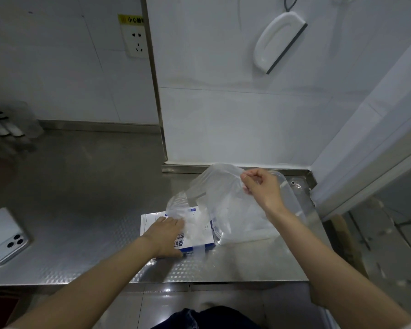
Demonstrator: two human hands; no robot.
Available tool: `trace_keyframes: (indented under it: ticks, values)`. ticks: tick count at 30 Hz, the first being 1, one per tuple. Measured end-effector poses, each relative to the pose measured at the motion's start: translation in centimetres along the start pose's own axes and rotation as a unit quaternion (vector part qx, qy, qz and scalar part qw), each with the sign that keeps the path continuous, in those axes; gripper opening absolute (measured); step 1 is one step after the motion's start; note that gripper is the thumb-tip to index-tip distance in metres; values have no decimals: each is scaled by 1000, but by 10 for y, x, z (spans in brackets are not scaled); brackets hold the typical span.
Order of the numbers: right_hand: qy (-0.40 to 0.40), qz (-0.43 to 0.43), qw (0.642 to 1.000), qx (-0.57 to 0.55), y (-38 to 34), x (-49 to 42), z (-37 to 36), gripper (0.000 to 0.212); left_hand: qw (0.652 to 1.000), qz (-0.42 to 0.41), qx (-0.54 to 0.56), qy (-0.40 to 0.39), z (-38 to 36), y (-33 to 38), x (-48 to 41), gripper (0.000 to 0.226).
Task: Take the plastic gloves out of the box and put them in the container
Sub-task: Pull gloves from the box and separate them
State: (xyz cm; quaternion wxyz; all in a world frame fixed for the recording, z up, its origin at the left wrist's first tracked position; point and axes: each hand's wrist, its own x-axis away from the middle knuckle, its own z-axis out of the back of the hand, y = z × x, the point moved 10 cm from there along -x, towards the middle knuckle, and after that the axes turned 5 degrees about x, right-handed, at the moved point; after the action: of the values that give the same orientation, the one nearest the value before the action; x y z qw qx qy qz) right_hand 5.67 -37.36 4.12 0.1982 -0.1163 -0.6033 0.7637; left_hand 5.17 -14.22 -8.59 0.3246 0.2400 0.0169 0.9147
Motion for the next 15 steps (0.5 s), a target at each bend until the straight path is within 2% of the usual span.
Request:
trace_keyframes:
  ticks: [2,6,9,15]
  values:
    - [-8,-2,1000,7,1,2,-1,18,1000,5,-19,-6,-5,-2,-3,73]
    - [-15,-11,1000,11,3,6,1,18,999,10,-41,-15,-1,1,-12,68]
    - [-14,-6,1000,4,-4,5,5,9,999,22,-28,-40,2,4,-11,69]
    - [21,57,997,48,-35,-9,35,6,995,24,85,-51,27,5,-5,37]
